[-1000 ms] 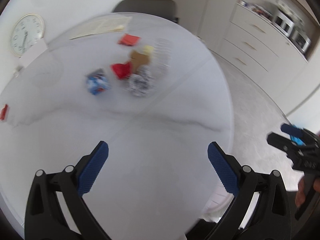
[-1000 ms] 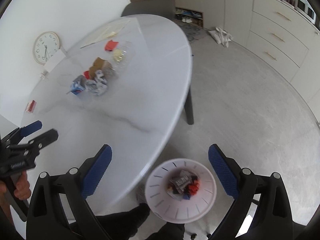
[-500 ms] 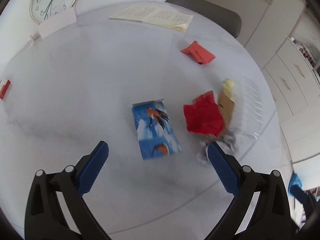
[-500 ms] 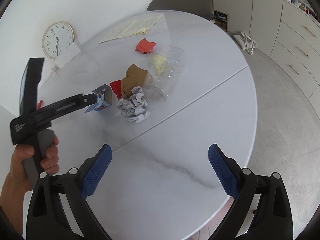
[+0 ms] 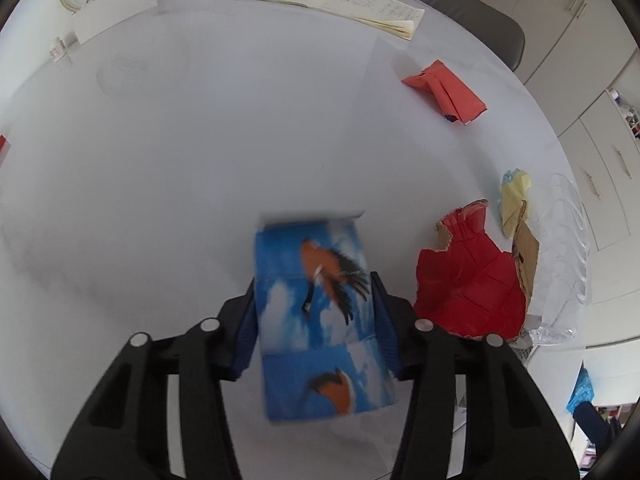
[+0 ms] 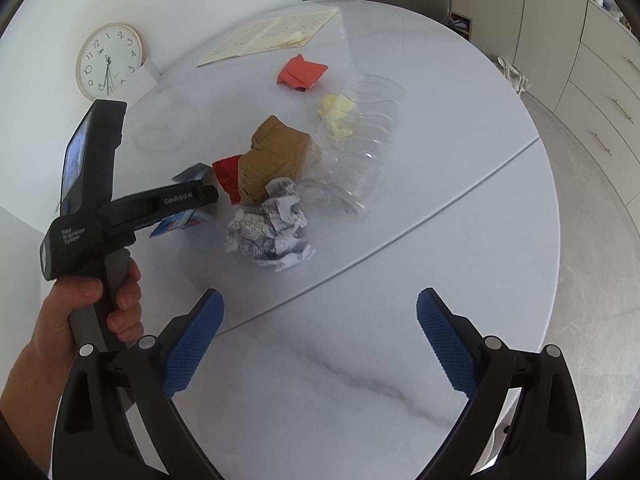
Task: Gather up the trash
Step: 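Grasp the blue bird-printed box with the left tool, then grasp the crumpled newspaper ball with the right tool, then carry the bird box and newspaper ball to the wastebasket and release both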
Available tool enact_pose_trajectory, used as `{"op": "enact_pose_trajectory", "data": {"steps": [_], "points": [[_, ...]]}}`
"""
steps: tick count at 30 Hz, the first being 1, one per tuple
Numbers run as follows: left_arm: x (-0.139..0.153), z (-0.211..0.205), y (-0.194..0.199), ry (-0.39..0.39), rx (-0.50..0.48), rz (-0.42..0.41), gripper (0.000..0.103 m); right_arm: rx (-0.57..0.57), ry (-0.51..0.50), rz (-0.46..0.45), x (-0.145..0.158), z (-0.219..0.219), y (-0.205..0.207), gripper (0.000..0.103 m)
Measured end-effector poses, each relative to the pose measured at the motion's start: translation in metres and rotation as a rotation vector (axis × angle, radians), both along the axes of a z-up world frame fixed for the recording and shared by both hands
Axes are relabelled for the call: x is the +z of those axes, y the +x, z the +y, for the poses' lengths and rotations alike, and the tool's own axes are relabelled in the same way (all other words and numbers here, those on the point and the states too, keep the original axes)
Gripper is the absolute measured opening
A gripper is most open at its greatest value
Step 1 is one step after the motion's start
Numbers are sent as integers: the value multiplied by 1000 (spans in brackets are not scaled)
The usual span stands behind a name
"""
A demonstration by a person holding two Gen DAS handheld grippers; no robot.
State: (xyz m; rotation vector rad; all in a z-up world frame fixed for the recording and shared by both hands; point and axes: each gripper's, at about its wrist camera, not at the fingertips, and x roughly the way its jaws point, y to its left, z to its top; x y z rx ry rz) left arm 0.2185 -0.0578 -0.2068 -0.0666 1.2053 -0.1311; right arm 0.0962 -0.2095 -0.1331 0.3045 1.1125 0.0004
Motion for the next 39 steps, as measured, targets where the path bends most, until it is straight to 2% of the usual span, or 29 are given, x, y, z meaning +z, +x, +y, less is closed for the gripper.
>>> {"op": "enact_pose_trajectory", "data": {"steps": [7, 13, 15, 16, 18, 22, 27, 31, 39], "points": [[14, 13, -8, -1, -37, -38, 47, 15, -12, -8, -12, 25, 34, 97], [38, 46, -23, 3, -20, -72, 47, 12, -98, 10, -27, 44, 58, 96], [46, 55, -29, 2, -18, -87, 47, 6, -109, 14, -31, 46, 63, 82], [50, 60, -31, -1, -18, -91, 47, 10, -112, 24, -33, 47, 66, 78], [58, 68, -38, -13, -18, -106, 47, 18, -96, 36, -37, 47, 69, 61], [72, 77, -46, -24, -36, -133, 47, 6, -77, 38, -36, 46, 65, 55], [84, 71, -64, -21, -94, -162, 47, -16, -11, 45, -30, 40, 44, 53], [95, 66, -97, -34, -153, -174, 47, -36, 50, 28, -17, 33, 12, 53], [109, 36, -181, -101, -299, -141, 47, -88, 61, -5, 22, 0, -95, 53]]}}
